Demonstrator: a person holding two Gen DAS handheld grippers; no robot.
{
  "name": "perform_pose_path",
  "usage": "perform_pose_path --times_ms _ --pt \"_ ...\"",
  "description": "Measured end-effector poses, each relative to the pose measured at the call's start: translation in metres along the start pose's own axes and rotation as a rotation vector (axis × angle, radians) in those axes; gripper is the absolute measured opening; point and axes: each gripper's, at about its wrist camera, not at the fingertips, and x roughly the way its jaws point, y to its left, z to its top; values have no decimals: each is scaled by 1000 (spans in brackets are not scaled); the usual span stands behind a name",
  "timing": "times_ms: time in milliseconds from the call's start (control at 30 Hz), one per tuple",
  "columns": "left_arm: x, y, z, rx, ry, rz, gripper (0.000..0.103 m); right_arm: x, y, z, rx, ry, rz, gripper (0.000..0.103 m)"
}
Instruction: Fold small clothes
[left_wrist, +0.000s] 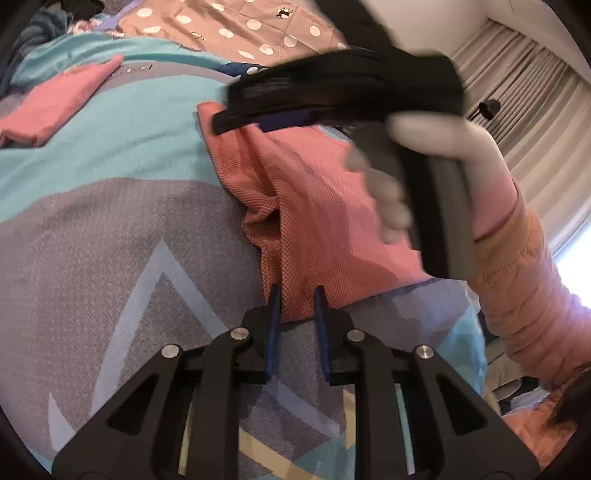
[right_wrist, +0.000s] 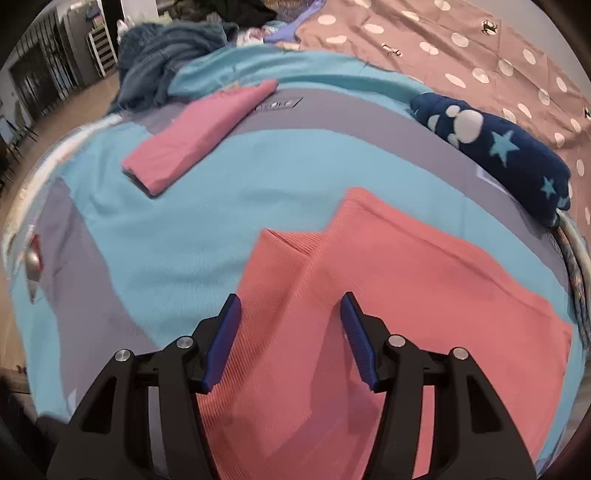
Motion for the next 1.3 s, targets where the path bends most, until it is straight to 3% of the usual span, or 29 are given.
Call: perform_pose_path --times_ms 67,167,267,367,433,467,567,633,667,700,767,900,1067,1300 --pt "0 -5 -1 19 2 16 16 11 13 6 -57 -5 -73 57" --pt "0 -9 -6 13 11 1 6 20 14 13 -80 -52 -122 6" --pt "-3 -12 -12 12 12 34 4 26 -13 29 61 -51 10 4" --pt "-8 -9 -22 -15 37 17 0 26 -24 35 83 -106 150 4" --pt "-14 -10 -30 -16 31 3 0 19 -27 33 56 -140 243 4" --pt "-17 -11 -31 -12 27 3 0 14 -30 32 62 -149 232 6" --pt "-24 -15 -35 3 9 27 1 -14 -44 24 90 -204 203 33" --pt "-28 -16 -33 8 -11 32 16 -42 -52 10 66 -256 194 34" --pt "-31 -15 -31 7 -25 34 30 -54 -51 0 41 -274 193 34" --pt "-33 -14 -29 6 -41 36 36 -66 -51 -12 7 -289 187 35" --pt "-37 -11 -24 2 -61 46 38 -92 -50 -48 -89 -340 154 38" --pt "-45 7 -12 -54 -105 61 42 -125 -33 -126 -304 -430 40 56" --pt "-51 22 -4 -111 -157 76 46 -126 11 -200 -541 -383 -43 57" --pt "-53 25 -10 -147 -161 85 55 -81 31 -205 -599 -297 -225 58"
